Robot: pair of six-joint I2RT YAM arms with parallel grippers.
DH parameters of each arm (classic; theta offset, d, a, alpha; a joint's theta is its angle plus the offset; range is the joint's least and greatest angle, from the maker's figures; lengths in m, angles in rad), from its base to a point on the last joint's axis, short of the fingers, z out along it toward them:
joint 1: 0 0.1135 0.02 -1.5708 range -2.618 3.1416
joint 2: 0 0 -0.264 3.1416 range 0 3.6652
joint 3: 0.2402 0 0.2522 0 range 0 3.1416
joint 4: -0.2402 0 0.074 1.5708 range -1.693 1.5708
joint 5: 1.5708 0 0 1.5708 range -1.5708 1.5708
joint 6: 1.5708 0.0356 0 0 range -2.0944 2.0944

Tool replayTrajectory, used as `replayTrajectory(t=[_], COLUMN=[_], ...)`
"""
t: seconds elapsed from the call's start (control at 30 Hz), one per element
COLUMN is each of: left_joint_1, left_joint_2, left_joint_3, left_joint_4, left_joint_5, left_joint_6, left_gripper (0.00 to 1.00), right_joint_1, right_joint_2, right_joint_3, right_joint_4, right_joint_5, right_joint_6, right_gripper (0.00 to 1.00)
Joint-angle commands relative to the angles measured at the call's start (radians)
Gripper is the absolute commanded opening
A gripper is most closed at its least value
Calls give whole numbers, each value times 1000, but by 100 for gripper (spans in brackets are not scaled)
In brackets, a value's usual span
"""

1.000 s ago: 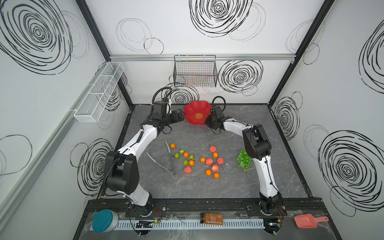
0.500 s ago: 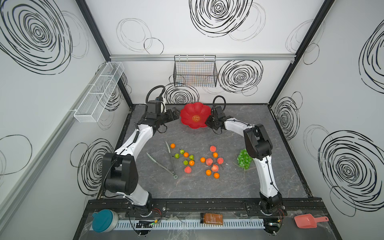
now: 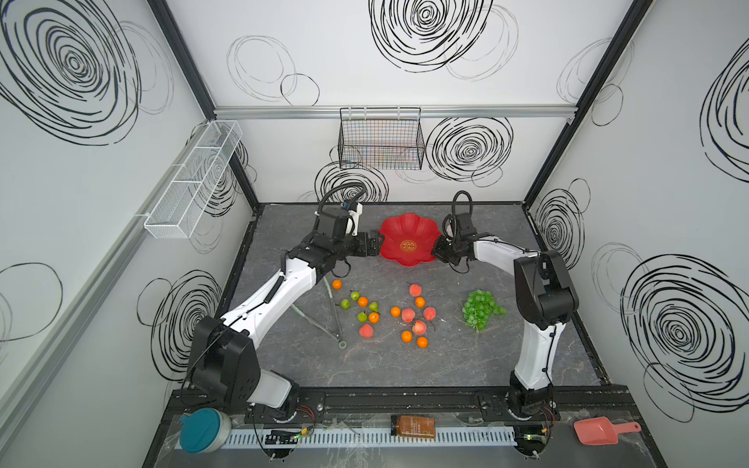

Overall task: Arrange fruit in a fruit bowl
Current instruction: Move the fruit bowl to the top-center of the table, then pick up the fruits from the middle-right of the table.

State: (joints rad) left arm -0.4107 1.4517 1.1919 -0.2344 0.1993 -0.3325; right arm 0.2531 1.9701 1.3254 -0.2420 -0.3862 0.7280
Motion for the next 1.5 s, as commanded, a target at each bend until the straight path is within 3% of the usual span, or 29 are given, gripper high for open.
replayTrajectory(t=[0.0, 0.33, 0.77, 0.93, 1.27, 1.47], left_joint_1=[-43, -61, -77, -144, -366, -476], left_joint_2=[-35, -62, -49, -65, -107, -100], left_joint_3=[-27, -91, -86, -102, -202, -247], left_joint_4=[6, 8, 15, 48, 187, 247], left_joint_5=[-29, 8, 24, 37, 100, 115], left_joint_6=[52, 58, 44, 38, 37, 21], left_gripper=[96, 96, 96, 96, 96, 96], right_joint_1=[9, 27, 14, -6, -9, -1], right_joint_2=[-36, -2, -66, -213, -636, -932], right_joint_3=[-18, -19, -4, -113, -476, -656], right_joint_4=[-35, -38, -59, -40, -129, -241], right_joint_5=[-30, -66, -16, 44, 242, 290], right_joint_6=[-72, -117, -143, -159, -178, -121], right_gripper=[0, 5, 40, 47, 46, 45])
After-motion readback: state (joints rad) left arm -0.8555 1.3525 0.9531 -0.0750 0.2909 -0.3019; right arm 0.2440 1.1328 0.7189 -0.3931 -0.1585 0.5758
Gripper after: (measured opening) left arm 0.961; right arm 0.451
